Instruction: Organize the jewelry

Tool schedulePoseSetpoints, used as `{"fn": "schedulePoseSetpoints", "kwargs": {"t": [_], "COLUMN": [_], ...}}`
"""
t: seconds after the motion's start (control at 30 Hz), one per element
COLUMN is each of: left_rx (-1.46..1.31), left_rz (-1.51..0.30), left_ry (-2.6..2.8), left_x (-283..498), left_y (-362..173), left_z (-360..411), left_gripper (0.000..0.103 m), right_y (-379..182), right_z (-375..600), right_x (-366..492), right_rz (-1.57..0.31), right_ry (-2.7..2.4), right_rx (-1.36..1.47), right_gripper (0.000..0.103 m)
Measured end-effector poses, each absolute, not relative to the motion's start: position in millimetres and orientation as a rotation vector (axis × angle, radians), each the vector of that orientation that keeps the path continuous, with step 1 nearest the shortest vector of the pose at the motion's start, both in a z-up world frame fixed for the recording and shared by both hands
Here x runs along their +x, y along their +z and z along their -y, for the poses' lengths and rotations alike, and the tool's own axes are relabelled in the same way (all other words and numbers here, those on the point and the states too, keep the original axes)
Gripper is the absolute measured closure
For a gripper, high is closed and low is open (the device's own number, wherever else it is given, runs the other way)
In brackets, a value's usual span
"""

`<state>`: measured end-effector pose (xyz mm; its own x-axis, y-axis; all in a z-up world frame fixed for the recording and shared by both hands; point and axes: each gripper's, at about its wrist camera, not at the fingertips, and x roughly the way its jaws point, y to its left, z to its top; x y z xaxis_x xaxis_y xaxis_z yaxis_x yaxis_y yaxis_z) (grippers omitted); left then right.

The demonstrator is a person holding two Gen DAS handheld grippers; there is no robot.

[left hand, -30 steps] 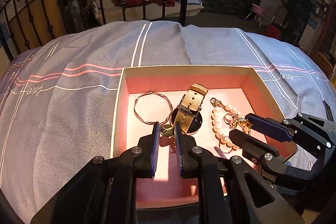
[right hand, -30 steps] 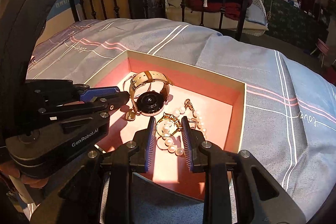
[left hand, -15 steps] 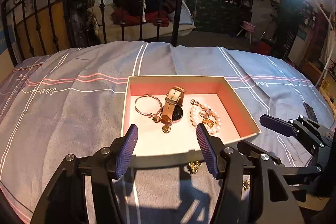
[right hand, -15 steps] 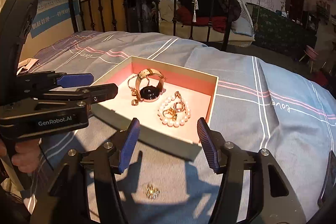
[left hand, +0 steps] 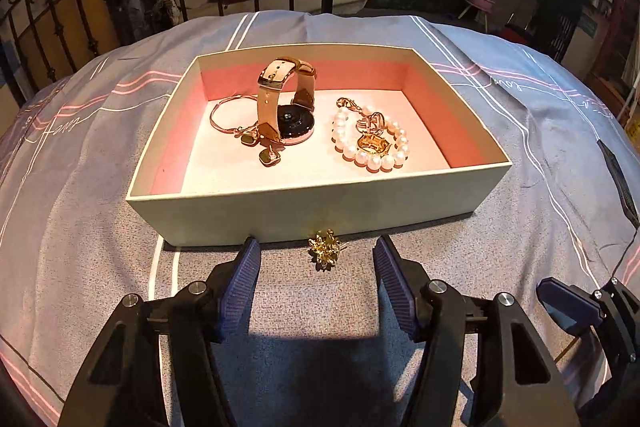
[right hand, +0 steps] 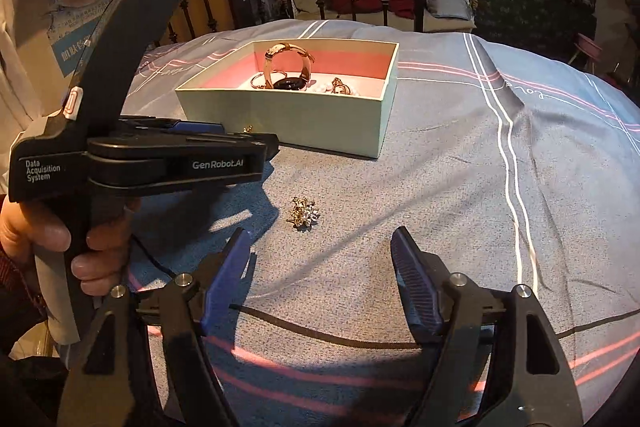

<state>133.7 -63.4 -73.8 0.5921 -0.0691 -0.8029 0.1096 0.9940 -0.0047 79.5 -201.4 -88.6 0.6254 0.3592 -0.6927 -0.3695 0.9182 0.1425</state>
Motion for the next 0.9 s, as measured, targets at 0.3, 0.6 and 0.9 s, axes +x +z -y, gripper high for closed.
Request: {"fn": "schedulePoseSetpoints", "kwargs": {"t": [0.3, 0.6, 0.9], "left_rx": [-0.02, 0.04, 0.067], "left_rz": [-0.914, -0.854, -0.829], "left_ry": [-0.138, -0.13, -0.113], "left_x": [118.4, 75.8, 73.1], "left_y": [-74.0, -76.3, -77.6], "left_z": [41.5, 39.7, 43.7], "left_gripper": [0.086, 0.086, 0.085], "right_y": [-93.1, -95.6, -93.4], "right_z": [190.9, 183.1, 180.2], "right_x": [79.4, 77.9, 83.8], "right_rz": [-0.805, -0.809, -0.815], "right_ry": [0.422, 0.418, 0.404], "right_rx": [-0.049, -0.079, -0.087], "right_gripper": [0.023, 0.018, 0.026]}}
